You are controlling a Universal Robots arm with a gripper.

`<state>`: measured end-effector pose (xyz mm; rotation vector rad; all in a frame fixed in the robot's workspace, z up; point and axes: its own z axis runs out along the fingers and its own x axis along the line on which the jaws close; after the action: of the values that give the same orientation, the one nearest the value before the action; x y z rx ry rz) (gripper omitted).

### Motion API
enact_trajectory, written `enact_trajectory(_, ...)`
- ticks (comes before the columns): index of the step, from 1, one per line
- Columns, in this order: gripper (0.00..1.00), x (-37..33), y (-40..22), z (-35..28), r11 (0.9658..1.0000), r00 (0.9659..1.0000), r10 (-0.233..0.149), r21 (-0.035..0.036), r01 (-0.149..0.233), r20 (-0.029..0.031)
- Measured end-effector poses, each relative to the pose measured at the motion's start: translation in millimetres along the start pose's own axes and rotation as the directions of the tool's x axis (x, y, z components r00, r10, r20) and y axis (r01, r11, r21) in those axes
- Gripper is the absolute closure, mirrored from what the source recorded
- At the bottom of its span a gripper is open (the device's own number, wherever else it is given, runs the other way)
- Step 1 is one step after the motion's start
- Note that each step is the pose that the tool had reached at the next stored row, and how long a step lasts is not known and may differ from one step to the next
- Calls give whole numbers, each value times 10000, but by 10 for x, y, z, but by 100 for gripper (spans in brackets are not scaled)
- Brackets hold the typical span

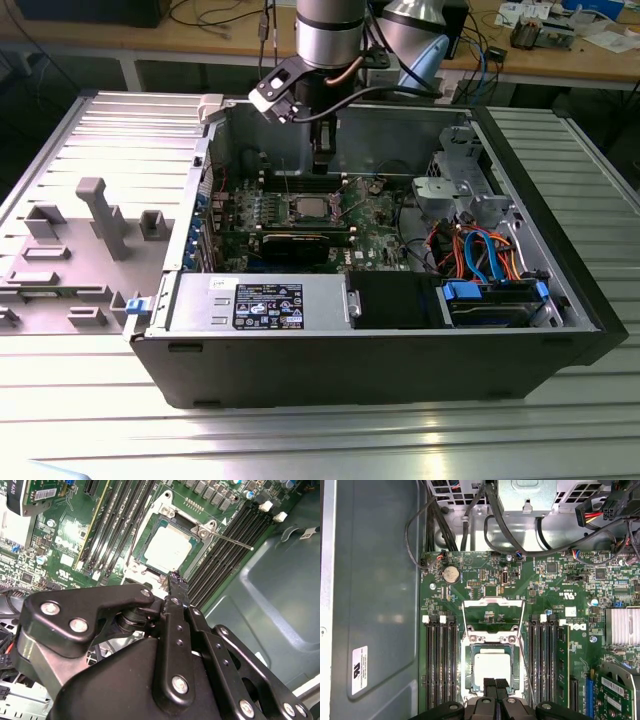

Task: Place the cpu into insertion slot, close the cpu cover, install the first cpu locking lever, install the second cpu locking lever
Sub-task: 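Close the cpu cover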

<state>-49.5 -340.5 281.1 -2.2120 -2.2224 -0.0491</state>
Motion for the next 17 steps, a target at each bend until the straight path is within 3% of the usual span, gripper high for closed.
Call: enact_trajectory(17, 89, 0, 33, 1, 10000, 10000, 0, 0, 0, -1)
